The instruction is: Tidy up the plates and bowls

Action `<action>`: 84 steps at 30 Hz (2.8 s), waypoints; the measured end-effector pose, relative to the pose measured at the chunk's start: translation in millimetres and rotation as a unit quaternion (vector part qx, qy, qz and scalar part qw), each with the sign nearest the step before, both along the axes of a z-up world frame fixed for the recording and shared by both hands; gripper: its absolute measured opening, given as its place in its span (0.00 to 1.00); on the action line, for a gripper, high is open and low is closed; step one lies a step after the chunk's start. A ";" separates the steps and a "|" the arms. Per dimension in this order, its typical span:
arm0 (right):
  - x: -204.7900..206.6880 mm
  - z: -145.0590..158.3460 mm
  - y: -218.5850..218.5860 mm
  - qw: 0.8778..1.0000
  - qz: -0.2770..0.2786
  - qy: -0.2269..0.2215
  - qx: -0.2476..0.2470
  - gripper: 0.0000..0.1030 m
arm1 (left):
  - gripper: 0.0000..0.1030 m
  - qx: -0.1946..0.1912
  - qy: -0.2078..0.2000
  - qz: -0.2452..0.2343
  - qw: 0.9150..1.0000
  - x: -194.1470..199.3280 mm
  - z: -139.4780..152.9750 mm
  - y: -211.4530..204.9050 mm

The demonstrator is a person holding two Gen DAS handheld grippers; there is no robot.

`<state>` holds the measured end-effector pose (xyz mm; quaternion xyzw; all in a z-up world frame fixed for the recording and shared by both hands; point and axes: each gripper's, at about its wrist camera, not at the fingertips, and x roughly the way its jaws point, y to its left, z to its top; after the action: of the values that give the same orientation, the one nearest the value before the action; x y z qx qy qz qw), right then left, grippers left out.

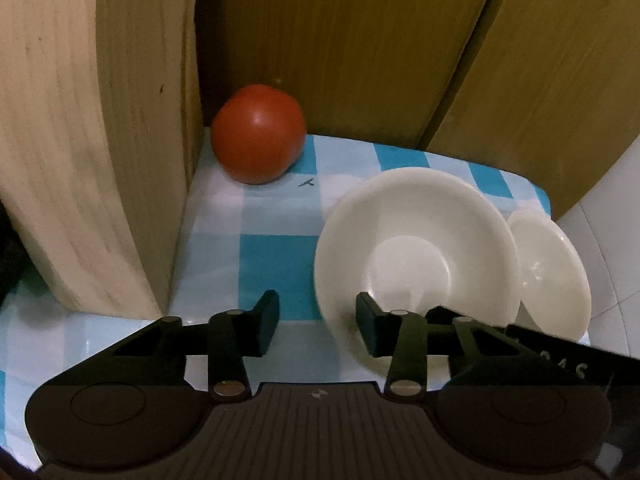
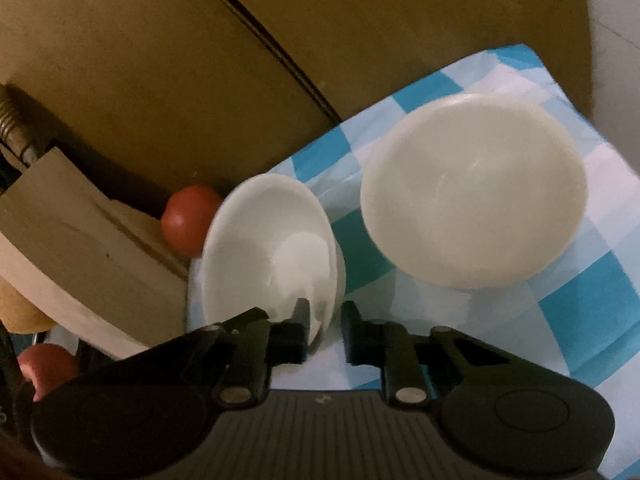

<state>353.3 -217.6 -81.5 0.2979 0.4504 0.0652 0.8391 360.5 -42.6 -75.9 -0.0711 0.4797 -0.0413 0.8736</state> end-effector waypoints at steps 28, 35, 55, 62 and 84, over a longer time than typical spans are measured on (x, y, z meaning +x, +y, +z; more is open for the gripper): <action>-45.8 36.5 5.8 0.999 0.032 -0.035 0.007 0.11 | 0.32 0.046 -0.038 -0.016 0.998 -44.3 46.5 -12.9; -68.7 52.5 8.6 0.998 0.044 -0.049 0.010 0.11 | 0.33 0.066 -0.053 -0.016 0.996 -67.6 63.6 -13.4; -123.4 69.7 17.3 0.995 0.088 -0.054 0.019 0.11 | 0.34 0.101 -0.072 -0.014 0.992 -131.0 88.3 -11.5; -134.0 68.3 20.5 0.994 0.098 -0.044 0.018 0.11 | 0.34 0.106 -0.069 -0.013 0.992 -143.9 88.0 -11.9; -149.5 49.2 32.2 0.991 0.130 0.008 -0.012 0.11 | 0.34 0.106 -0.023 -0.010 0.994 -168.0 65.9 -6.4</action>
<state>203.8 -185.4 -32.2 0.2271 0.4924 0.1656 0.8237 192.6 -49.0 -10.0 0.0282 0.4620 -0.0008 0.8864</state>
